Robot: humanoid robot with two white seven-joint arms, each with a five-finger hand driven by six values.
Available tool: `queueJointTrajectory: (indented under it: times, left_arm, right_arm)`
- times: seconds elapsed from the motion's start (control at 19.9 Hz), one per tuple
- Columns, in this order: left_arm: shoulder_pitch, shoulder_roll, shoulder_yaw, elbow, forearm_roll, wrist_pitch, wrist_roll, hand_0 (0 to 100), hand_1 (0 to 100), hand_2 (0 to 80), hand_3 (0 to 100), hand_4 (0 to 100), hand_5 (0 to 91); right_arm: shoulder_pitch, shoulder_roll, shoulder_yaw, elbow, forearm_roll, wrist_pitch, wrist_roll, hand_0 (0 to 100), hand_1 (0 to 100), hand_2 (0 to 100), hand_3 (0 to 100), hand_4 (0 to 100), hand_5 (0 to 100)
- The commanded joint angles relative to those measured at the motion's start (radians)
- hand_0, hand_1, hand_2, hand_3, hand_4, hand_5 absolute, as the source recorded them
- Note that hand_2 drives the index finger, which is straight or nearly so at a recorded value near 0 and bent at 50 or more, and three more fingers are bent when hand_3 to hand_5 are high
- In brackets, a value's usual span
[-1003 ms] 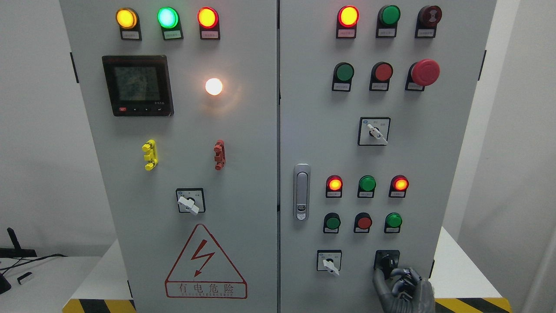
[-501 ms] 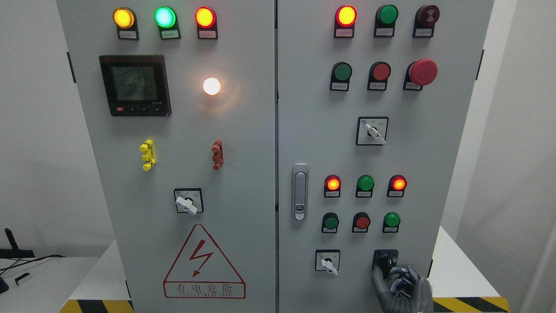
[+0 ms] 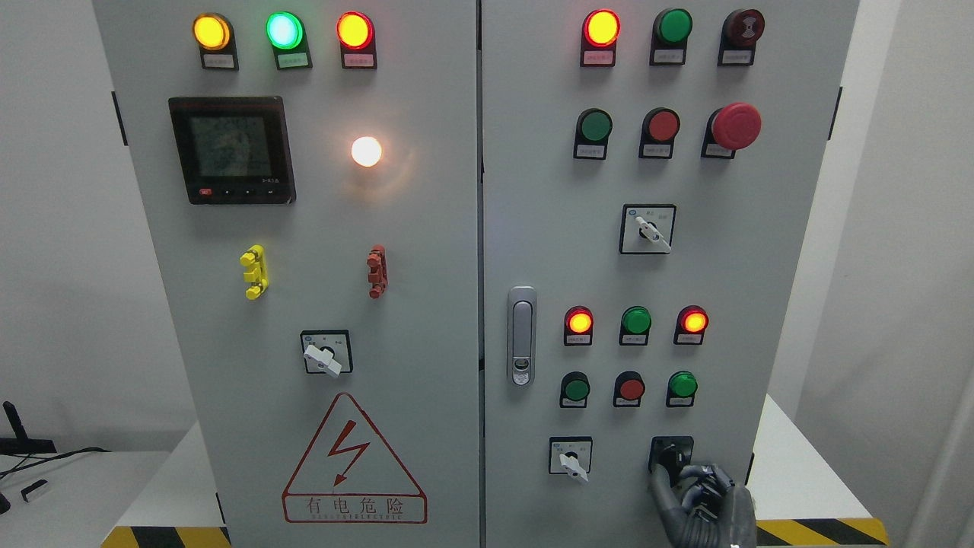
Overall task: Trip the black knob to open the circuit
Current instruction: 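Twist the black knob with the right hand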
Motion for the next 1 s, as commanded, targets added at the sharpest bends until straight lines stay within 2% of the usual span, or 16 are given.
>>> queueJointTrajectory:
  times: [0.0, 0.95]
  left_arm:
    - [0.0, 0.001, 0.0, 0.0, -0.031, 0.0, -0.001, 12, 39, 0.0, 0, 0, 0.0]
    - [0.0, 0.001, 0.0, 0.0, -0.031, 0.0, -0.001, 12, 39, 0.0, 0, 0, 0.0]
  right_arm:
    - [-0.001, 0.0, 0.008, -0.004, -0.005, 0.016, 0.001, 34, 82, 61, 97, 94, 100]
    - [-0.004, 0.0, 0.023, -0.007, -0.054, 0.017, 0.002, 35, 83, 61, 98, 95, 100]
